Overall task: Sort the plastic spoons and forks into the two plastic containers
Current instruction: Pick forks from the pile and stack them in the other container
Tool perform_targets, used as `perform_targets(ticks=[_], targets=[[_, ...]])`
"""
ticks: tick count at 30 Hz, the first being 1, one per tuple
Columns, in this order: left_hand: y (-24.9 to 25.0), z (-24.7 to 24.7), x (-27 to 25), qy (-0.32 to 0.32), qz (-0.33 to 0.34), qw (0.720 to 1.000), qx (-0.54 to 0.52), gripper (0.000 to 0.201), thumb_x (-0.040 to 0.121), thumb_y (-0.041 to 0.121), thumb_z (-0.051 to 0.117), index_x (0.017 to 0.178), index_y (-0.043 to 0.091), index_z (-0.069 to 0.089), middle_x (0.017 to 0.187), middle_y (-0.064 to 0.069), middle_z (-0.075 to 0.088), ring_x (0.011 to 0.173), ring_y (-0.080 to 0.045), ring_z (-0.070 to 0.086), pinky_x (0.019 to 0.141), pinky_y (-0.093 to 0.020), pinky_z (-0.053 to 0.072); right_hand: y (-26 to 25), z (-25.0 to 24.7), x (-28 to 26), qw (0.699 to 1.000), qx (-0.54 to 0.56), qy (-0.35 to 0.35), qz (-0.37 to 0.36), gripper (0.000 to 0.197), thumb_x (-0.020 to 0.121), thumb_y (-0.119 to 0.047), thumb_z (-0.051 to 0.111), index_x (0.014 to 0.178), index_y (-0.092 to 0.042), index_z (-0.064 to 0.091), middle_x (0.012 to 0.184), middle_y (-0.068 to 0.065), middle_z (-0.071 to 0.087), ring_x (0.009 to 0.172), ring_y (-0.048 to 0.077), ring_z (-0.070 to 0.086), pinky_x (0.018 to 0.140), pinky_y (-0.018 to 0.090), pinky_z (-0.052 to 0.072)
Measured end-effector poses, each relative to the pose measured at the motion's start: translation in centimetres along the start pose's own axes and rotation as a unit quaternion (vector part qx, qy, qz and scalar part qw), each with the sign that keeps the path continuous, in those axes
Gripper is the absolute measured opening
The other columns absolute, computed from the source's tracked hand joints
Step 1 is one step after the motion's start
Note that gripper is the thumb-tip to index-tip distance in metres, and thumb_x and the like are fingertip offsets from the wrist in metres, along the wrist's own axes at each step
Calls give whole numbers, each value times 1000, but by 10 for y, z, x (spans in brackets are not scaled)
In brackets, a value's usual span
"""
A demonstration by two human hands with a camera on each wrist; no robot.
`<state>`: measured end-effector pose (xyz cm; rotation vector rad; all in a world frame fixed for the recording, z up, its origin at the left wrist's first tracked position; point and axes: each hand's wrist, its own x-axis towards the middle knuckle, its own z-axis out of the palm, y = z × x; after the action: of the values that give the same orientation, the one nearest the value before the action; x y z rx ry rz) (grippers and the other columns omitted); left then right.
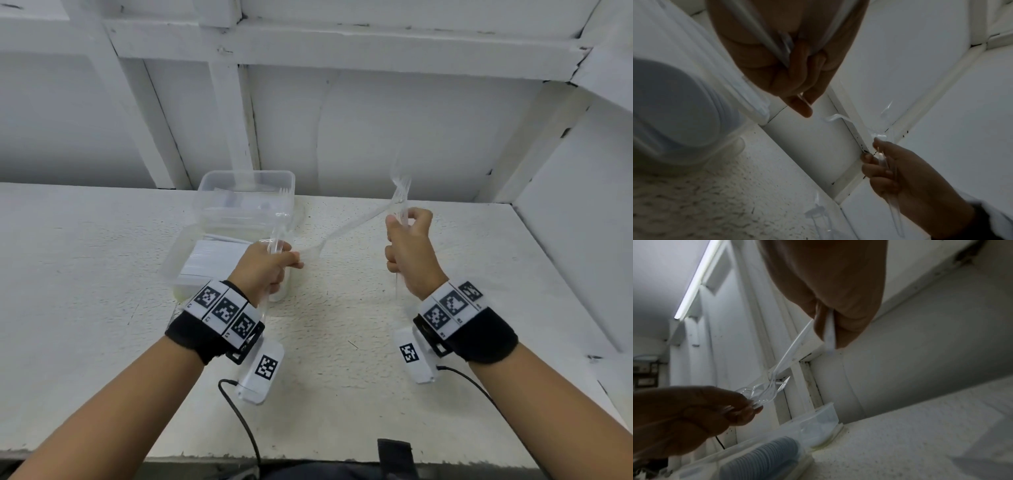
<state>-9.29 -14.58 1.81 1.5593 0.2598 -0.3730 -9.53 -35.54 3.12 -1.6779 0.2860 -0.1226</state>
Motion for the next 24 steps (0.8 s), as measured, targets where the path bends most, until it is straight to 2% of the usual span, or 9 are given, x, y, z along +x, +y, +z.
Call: perform_targets(ticks=[3,6,8,12,14,16,18,21,24], targets=[[2,-6,2,34,36,998,43,11,90,4,55,100,-1,57,74,-8,63,31,-3,31,32,-14,24,-4,0,-10,991,-80,-17,-103,13,100,-26,37,107,-20,27,72,-1,36,49,8,31,42,20,30],[6,-10,3,75,60,993,66,4,89,4,55,86,3,59,77,-9,64,33,-4,32,33,-14,27,-7,-2,-18,980,-116,-13,-163,9,101,-29,34,105,-21,34,64,-3,35,48,6,30,44,20,29],[9,-13,2,95,83,987,103,11,88,4,55,78,7,57,75,-9,63,35,-6,33,33,-14,27,-7,-1,-22,966,-149,6,-211,8,101,-28,35,100,-21,39,64,-7,37,48,1,32,45,12,28],[14,-12,-3,20,115,972,205,7,91,10,56,85,7,59,73,-4,64,35,-4,33,33,-16,28,-6,9,-26,910,-248,-23,-331,11,97,-14,46,98,-10,56,79,-4,49,65,2,41,58,10,32],[15,-9,-9,-38,112,974,195,7,91,11,57,89,5,61,71,-3,64,34,-3,31,34,-15,26,-4,16,-24,877,-303,-68,-366,12,92,-12,52,93,-5,61,79,1,51,66,11,44,59,19,34],[16,-7,-13,-77,105,981,143,11,92,11,56,86,3,60,56,2,61,33,-3,28,34,-15,23,-2,23,-24,867,-321,-109,-366,12,89,-12,56,91,-6,66,76,4,53,65,17,47,58,23,35],[15,-6,-15,-84,93,988,92,17,92,12,55,79,3,58,42,4,54,32,-2,25,34,-14,20,2,28,-26,881,-313,-139,-326,13,90,-13,58,95,-10,69,79,7,57,68,18,51,61,20,37],[10,-9,-10,-63,56,996,5,19,90,14,59,72,6,57,58,-1,59,32,-3,26,33,-13,19,5,32,-31,926,-254,-173,-220,16,93,-16,56,104,-16,68,89,7,57,69,15,61,60,21,48],[5,-11,-8,-47,30,998,-21,19,89,12,60,71,8,56,59,-1,60,33,-3,28,32,-14,21,4,32,-38,942,-222,-199,-154,19,94,-19,53,108,-22,66,97,4,59,65,13,67,59,30,56]])
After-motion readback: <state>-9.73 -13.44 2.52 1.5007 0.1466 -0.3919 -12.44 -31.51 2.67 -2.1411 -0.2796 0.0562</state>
